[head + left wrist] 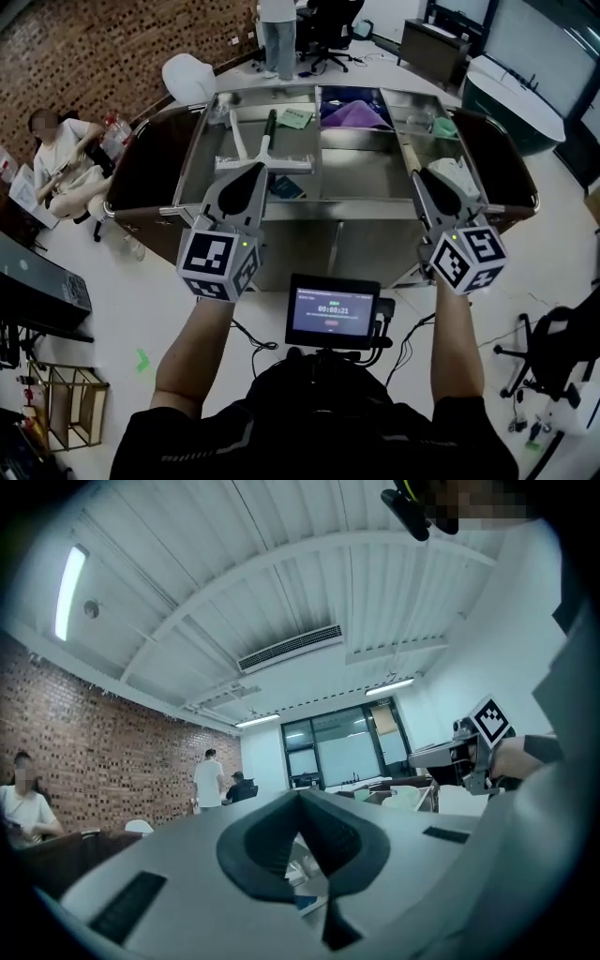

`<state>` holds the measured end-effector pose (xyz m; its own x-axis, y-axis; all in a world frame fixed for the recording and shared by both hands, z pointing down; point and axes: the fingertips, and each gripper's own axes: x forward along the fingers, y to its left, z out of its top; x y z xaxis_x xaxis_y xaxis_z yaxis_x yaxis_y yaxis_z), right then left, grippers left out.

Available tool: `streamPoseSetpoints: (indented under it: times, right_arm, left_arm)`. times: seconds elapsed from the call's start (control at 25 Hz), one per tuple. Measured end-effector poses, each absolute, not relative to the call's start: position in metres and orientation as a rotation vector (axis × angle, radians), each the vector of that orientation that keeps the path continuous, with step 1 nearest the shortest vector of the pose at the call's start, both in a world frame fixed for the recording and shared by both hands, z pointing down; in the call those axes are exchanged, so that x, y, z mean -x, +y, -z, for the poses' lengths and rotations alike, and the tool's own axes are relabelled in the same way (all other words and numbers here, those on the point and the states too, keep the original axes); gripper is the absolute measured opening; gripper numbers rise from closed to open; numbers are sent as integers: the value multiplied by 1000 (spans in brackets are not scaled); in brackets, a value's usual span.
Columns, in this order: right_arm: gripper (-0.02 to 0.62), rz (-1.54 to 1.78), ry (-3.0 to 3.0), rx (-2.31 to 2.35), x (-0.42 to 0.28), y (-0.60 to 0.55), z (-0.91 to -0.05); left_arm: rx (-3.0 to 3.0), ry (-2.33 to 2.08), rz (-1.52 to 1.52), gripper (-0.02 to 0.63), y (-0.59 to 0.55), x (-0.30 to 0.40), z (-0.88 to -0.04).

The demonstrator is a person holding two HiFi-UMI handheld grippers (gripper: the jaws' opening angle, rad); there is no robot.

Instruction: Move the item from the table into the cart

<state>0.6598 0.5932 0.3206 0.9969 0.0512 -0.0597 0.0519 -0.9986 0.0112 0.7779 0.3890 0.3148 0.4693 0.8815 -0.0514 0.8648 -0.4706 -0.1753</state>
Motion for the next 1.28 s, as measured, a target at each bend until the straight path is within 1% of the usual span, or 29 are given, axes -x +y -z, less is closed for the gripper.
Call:
streamPoseSetpoints:
  times: [0.2,0.24,0.28,0.64,1.28]
  right_arm:
    - [54,86,136,-3155,-644,574,-345]
    - [11,96,148,-3153,-641,571,-346]
    - [2,107,159,-3150,-639,570,-346]
    - [2,129,159,-3157,-609,577,-361]
    - [2,124,181,-3163,-605,577,-373]
  left_arm:
    - [2591,-1560,-155,0,368,-769,-349]
    - [2590,-1562,-145,0,366,-769,-355]
    - [2591,-1562,-135,0,365,-769,-359]
    - [2555,-1591,-106,0,391,-738,-380]
    - [2551,-1620,-93,0,402,-727,-388]
